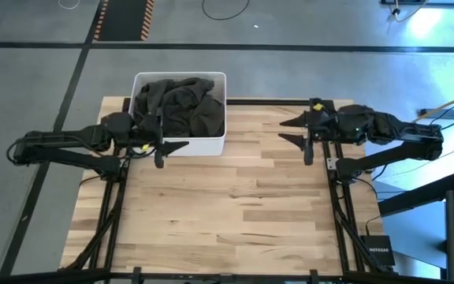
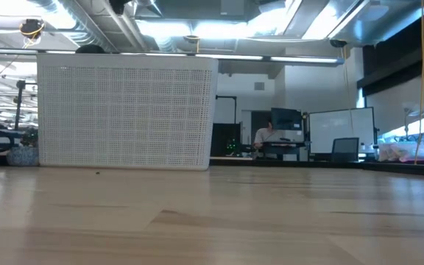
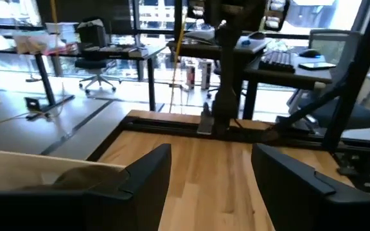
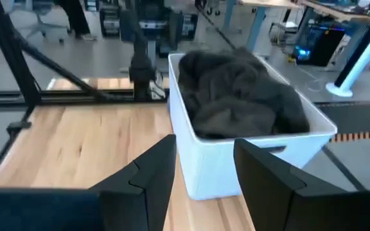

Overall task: Sort clothes
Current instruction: Return to Home Position

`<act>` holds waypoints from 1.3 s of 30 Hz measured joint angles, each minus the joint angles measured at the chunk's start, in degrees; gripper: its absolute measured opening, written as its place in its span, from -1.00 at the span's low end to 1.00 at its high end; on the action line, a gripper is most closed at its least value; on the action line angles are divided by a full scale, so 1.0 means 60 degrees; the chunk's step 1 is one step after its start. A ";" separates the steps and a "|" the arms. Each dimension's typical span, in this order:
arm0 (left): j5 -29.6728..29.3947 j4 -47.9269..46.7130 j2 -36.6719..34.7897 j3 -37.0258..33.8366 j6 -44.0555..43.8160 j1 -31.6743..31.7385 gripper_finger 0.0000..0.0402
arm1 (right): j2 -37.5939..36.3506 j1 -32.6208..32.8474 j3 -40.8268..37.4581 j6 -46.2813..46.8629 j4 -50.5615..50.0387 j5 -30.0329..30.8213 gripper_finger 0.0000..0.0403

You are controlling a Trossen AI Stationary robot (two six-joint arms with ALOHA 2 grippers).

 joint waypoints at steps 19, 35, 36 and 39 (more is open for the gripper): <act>0.0608 0.1236 -0.1827 -0.2112 -0.0421 0.0574 -0.60 | -0.2419 0.0000 -0.3700 0.0248 0.1932 -0.0011 -0.13; 0.0688 0.1752 -0.3226 -0.4136 -0.0955 0.0574 -0.95 | -0.3960 -0.0004 -0.6177 0.1012 0.3313 -0.0007 -0.13; 0.0771 0.1786 -0.3312 -0.4237 -0.0989 0.0574 -0.97 | -0.3998 -0.0004 -0.6257 0.1054 0.3292 -0.0011 -0.13; 0.1000 0.2179 -0.3506 -0.4538 -0.1015 0.0574 -0.99 | -0.4072 -0.0004 -0.6391 0.1228 0.3308 -0.0010 -0.13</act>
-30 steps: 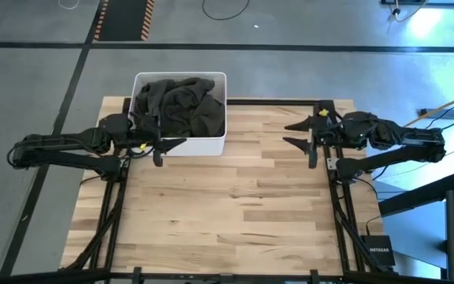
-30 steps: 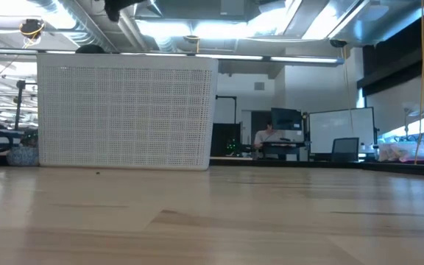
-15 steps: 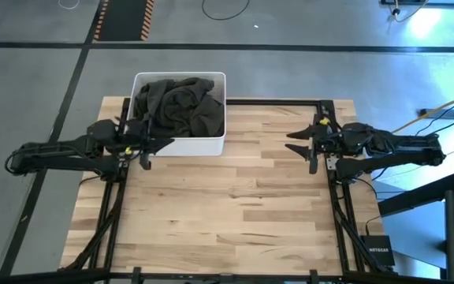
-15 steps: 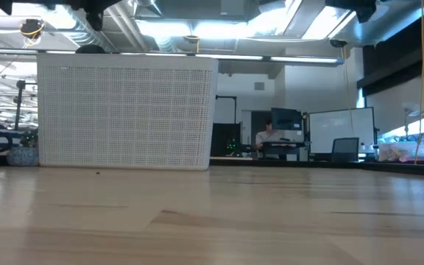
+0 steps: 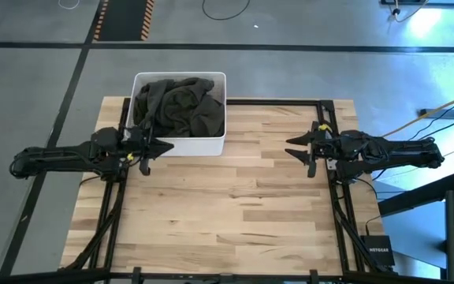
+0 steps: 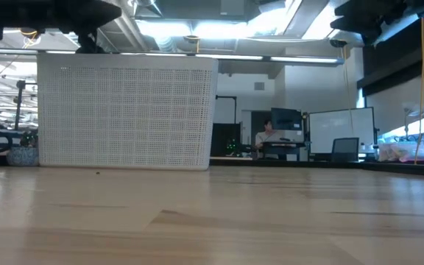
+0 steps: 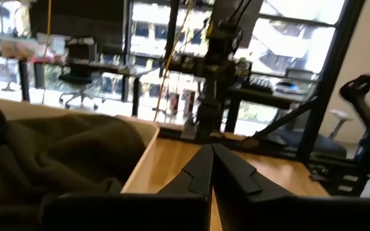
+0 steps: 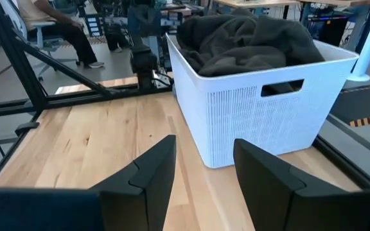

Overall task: Sort clothes
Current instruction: Return to Home Position

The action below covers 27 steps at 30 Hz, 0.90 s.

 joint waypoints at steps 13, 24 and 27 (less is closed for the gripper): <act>0.0421 0.1408 -0.0438 -0.1139 -0.0194 0.0001 -1.00 | -0.0020 0.0000 -0.0489 0.0020 0.0670 -0.0023 -0.13; 0.0910 0.2498 -0.0546 -0.1916 0.0081 -0.0123 -1.00 | -0.0020 0.0000 -0.0489 0.0016 0.0694 -0.0027 -0.13; 0.0898 0.2964 -0.0557 -0.2153 0.0217 -0.0403 -0.99 | -0.0020 0.0000 -0.0489 0.0016 0.0694 -0.0028 -0.13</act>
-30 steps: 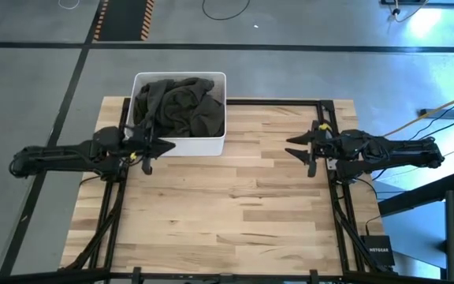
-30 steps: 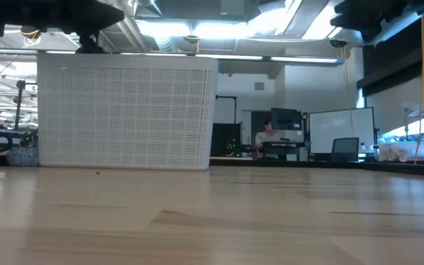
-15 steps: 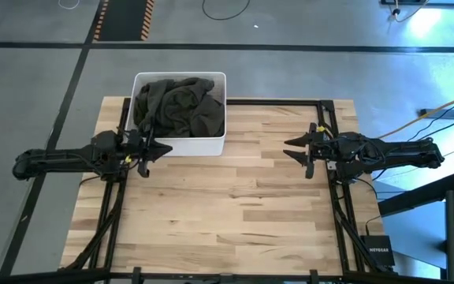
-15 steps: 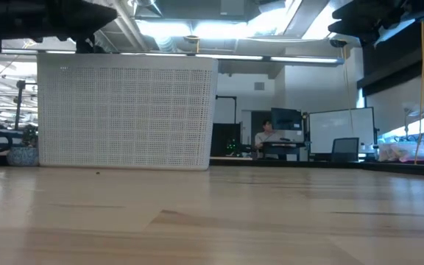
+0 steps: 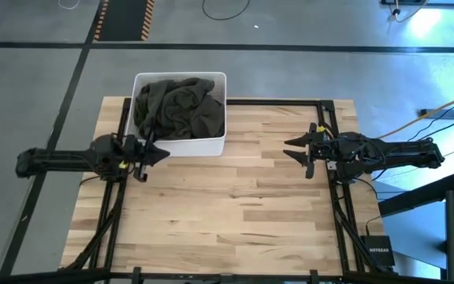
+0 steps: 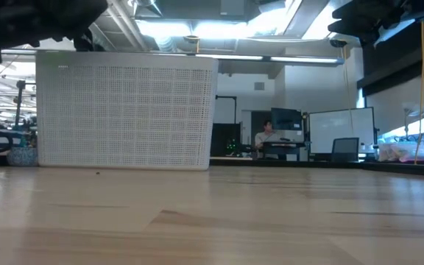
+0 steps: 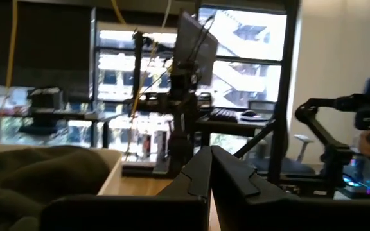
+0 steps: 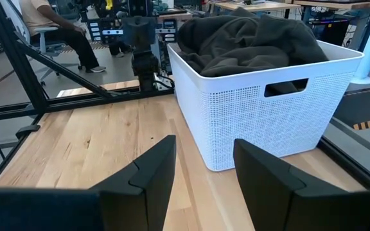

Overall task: Sort clothes
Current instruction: Return to Home Position

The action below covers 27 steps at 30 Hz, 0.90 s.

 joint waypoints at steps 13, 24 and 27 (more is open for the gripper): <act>-0.0265 0.0649 -0.0135 -0.0377 0.0046 -0.0665 -0.99 | 0.0000 0.0000 0.0000 0.0000 -0.0001 -0.0003 -0.13; 0.3232 0.0138 -0.0641 0.0287 -0.1655 -0.0679 -0.99 | 0.0000 0.0000 0.0000 -0.0004 -0.0011 0.0035 -0.13; 0.3806 -0.0403 -0.0623 0.0280 -0.1985 -0.0679 -0.99 | 0.0000 0.0001 0.0000 -0.0004 -0.0015 0.0099 -0.13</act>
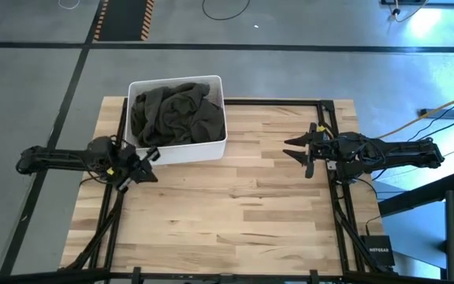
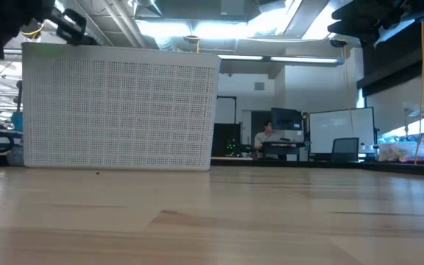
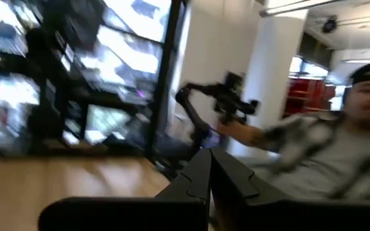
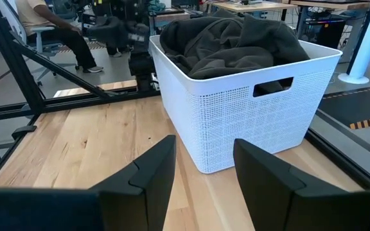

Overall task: Sort clothes
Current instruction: Return to Home Position

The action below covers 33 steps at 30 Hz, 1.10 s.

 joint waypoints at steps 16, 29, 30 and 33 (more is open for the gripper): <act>-0.5544 -0.3702 -0.0012 0.0018 0.1642 -0.0062 -0.99 | 0.0002 -0.0002 0.0000 -0.0012 -0.0073 0.0021 -0.13; -0.5665 -0.3675 -0.0622 -0.1031 0.1087 -0.0318 -0.99 | 0.0000 -0.0001 -0.0874 0.0242 0.0257 0.0081 -0.13; -0.5660 -0.3678 -0.0721 -0.1031 0.1116 -0.0319 -0.99 | 0.0004 -0.0001 -0.0917 0.0241 0.0258 0.0077 -0.13; -0.5641 -0.3783 -0.1131 -0.1031 0.1356 -0.0319 -0.99 | -0.0009 -0.0001 -0.1100 0.0275 0.0315 -0.0002 -0.13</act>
